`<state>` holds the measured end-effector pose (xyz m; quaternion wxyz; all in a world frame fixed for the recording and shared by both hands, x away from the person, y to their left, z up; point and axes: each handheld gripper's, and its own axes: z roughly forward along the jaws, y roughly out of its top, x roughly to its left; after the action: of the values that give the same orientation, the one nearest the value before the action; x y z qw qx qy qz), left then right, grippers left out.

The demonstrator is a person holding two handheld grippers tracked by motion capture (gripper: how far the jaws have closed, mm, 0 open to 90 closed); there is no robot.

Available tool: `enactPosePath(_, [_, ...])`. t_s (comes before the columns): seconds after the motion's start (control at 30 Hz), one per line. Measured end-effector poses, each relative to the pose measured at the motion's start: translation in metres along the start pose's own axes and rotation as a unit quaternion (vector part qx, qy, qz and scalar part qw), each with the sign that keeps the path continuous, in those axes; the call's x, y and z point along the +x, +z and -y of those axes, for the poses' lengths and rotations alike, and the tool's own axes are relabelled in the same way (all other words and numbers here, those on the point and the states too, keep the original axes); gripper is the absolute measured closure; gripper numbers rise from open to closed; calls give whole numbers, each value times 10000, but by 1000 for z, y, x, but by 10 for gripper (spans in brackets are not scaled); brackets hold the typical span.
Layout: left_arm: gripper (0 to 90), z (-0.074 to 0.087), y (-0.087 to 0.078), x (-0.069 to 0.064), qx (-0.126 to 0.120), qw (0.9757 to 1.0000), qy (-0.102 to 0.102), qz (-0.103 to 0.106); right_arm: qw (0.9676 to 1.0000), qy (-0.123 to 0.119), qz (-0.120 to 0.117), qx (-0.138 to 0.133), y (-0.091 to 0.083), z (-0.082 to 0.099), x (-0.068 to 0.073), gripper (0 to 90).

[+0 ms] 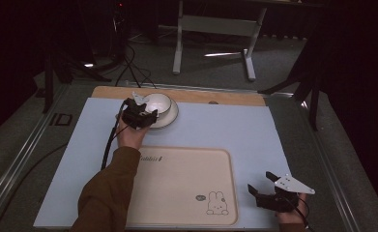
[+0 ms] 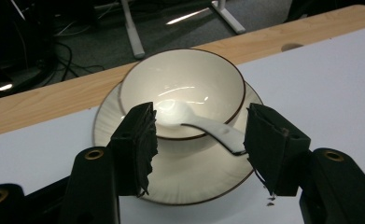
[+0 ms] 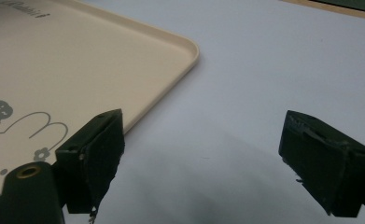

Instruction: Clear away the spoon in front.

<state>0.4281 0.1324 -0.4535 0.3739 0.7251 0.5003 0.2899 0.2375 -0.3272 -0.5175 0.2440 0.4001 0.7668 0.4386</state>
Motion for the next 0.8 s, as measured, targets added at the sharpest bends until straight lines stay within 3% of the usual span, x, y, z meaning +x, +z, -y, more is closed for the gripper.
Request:
enactPosePath(0.23, [422,1,17,-6,204,9997,-93,95,10000,-1,-15,-11,0,0,0,141])
enactPosePath(0.4, [444,5,20,-3,369,9993,-53,-4,10000,0,-14,-23,-1,0,-1,141])
enactPosePath(0.7, [639,15,13,17,404,9987,-289,-143,10000,-1,-15,13,0,0,0,141])
enactPosePath(0.8, [672,16,14,17,423,9988,-209,-136,10000,-3,-12,19,1,0,0,141])
